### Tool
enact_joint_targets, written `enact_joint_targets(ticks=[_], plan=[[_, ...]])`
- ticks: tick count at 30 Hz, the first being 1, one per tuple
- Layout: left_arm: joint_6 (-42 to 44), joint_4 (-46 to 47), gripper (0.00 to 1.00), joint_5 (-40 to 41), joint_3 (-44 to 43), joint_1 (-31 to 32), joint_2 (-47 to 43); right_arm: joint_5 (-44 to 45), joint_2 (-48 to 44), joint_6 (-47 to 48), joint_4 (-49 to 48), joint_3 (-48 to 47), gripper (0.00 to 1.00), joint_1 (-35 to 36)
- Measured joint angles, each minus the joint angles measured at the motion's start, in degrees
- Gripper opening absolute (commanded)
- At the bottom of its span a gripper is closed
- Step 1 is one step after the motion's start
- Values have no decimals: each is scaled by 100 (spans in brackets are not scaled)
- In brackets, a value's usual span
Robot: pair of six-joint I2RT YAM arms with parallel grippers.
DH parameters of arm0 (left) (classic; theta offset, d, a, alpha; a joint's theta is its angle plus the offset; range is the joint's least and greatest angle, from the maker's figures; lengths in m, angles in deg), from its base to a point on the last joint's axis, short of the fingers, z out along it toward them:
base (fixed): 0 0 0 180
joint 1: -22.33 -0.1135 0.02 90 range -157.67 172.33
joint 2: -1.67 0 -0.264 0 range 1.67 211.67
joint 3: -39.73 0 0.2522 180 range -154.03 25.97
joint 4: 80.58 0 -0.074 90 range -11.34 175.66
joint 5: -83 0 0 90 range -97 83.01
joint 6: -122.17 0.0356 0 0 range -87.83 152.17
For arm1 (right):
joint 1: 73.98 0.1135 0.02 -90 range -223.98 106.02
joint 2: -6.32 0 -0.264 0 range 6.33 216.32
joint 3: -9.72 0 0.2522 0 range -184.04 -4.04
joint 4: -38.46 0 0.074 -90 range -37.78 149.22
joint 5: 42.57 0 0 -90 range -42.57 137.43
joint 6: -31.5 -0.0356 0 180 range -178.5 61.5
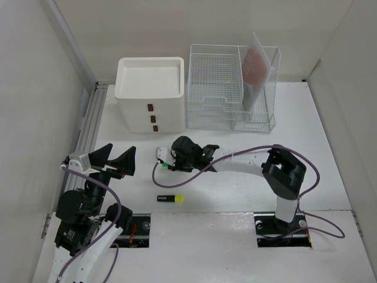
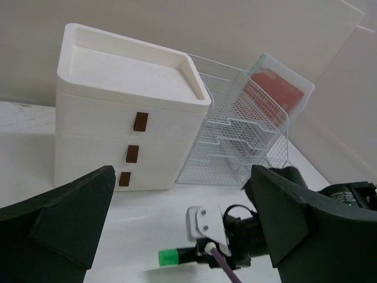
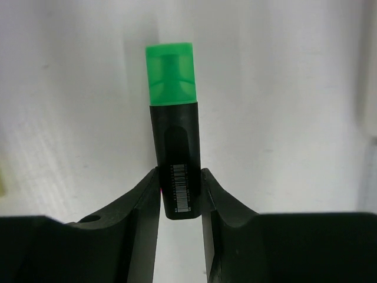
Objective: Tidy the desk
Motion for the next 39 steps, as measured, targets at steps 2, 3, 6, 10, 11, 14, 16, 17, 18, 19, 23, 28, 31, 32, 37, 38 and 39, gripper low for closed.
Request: enact_joint_targets(ticks=[2, 3, 6, 10, 11, 14, 16, 17, 18, 19, 23, 28, 31, 32, 37, 38, 39], plan=[[0, 0, 100, 0, 0, 0, 0, 348, -22, 122, 24, -319, 0, 0], [2, 0, 100, 0, 0, 0, 0, 511, -28, 192, 15, -501, 0, -2], [0, 0, 100, 0, 0, 0, 0, 984, -35, 415, -46, -1080, 0, -2], [0, 0, 100, 0, 0, 0, 0, 1552, -35, 743, -160, -1698, 0, -9], [2, 0, 100, 0, 0, 0, 0, 1676, -33, 820, -155, -1860, 0, -13], [0, 0, 100, 0, 0, 0, 0, 1989, 35, 1021, -186, -2385, 0, -68], [0, 0, 100, 0, 0, 0, 0, 2170, 118, 1165, -201, -2730, 0, -120], [2, 0, 100, 0, 0, 0, 0, 2260, 173, 1241, -221, -2914, 0, -155], [2, 0, 100, 0, 0, 0, 0, 2337, 229, 1300, -236, -3082, 0, -197], [0, 0, 100, 0, 2, 0, 0, 2398, 293, 1360, -243, -3252, 0, -236], [0, 0, 100, 0, 0, 0, 0, 2612, 494, 1558, -258, -3744, 0, -400], [2, 0, 100, 0, 0, 0, 0, 2756, 660, 1670, -267, -4116, 0, -579], [0, 0, 100, 0, 0, 0, 0, 2798, 813, 1707, -282, -4304, 4, -651], [0, 0, 100, 0, 0, 0, 0, 2802, 870, 1709, -280, -4345, 6, -664], [0, 0, 100, 0, 0, 0, 0, 2848, 1189, 1751, -269, -4544, 9, -723], [2, 0, 100, 0, 0, 0, 0, 2857, 1268, 1755, -275, -4614, 9, -737], [0, 0, 100, 0, 0, 0, 0, 2868, 1340, 1786, -289, -4677, 11, -748]])
